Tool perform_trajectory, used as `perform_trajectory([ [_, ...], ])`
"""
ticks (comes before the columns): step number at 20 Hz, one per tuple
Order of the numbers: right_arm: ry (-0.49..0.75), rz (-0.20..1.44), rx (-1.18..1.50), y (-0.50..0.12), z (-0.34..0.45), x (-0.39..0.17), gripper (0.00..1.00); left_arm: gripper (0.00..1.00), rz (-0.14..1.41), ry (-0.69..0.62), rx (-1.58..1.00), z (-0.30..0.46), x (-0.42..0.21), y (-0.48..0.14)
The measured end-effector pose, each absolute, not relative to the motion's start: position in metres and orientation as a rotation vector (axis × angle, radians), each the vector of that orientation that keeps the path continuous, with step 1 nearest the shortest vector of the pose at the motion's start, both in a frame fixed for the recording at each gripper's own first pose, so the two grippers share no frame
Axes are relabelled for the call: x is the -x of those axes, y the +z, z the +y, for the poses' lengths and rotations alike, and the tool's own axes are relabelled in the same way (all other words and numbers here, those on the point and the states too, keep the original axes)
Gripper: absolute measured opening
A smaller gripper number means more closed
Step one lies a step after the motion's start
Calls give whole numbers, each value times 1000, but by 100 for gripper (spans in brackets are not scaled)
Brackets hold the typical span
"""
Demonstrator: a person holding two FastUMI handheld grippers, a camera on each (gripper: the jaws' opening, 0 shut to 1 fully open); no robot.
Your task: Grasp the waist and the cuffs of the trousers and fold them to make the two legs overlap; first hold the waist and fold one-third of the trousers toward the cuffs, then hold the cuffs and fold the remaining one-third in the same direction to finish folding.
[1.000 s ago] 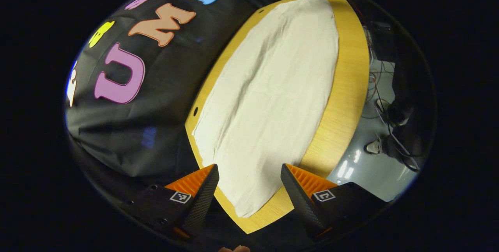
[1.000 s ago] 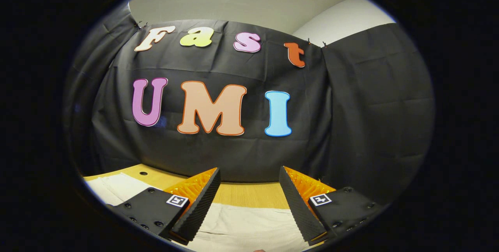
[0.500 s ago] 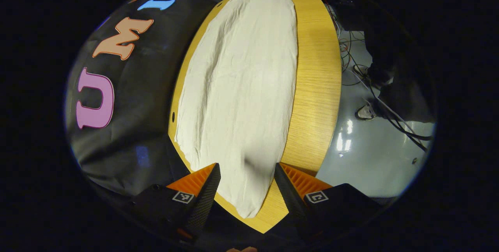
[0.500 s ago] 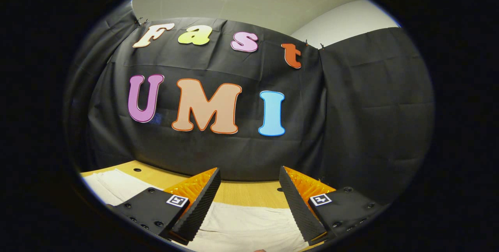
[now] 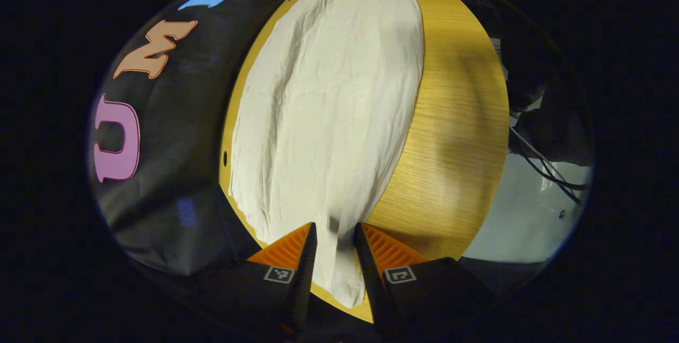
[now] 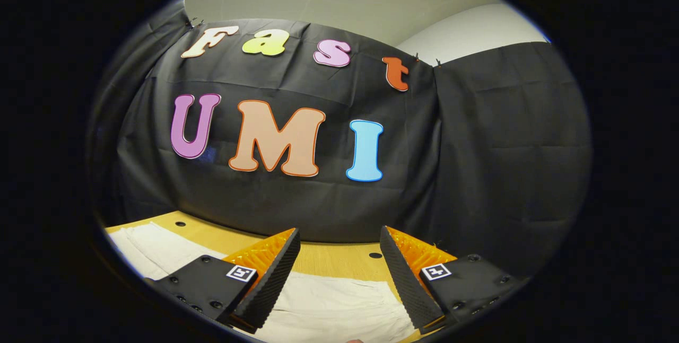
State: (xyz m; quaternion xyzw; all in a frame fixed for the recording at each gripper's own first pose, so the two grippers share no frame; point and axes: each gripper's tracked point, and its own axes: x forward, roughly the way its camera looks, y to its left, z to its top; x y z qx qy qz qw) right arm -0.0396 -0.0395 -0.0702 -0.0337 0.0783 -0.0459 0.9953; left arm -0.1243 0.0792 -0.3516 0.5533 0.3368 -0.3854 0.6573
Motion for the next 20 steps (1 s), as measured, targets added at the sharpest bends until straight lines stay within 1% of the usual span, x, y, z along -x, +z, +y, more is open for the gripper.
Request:
perform_trajectory([
  [1,-91,161,77,-73,-42,40,97,41,784,-877,-1250,80,128,-352],
  [2,-88,168,81,-75,-44,41,97,28,798,-881,-1246,80,131,-354],
  [3,-85,180,85,-80,-46,42,97,22,813,-887,-1245,79,134,-355],
  [4,-83,193,91,-85,-47,42,97,11,816,-888,-1251,80,135,-356],
  [5,-77,204,99,-89,-49,42,98,6,808,-886,-1265,80,135,-356],
  [6,-65,216,115,-95,-51,44,97,3,802,-885,-1279,78,135,-357],
  [7,-53,222,133,-99,-53,45,97,4,799,-880,-1285,79,135,-357],
  [8,-39,232,164,-104,-56,46,97,0,799,-874,-1284,79,134,-358],
  [12,8,279,309,-125,-73,56,97,0,819,-840,-1244,80,135,-356],
  [15,30,335,392,-152,-88,70,97,0,816,-817,-1244,80,134,-357],
  [17,67,377,455,-174,-91,83,97,0,810,-815,-1258,80,135,-357],
  [20,155,439,588,-207,-97,107,97,0,811,-807,-1260,80,135,-357],
])
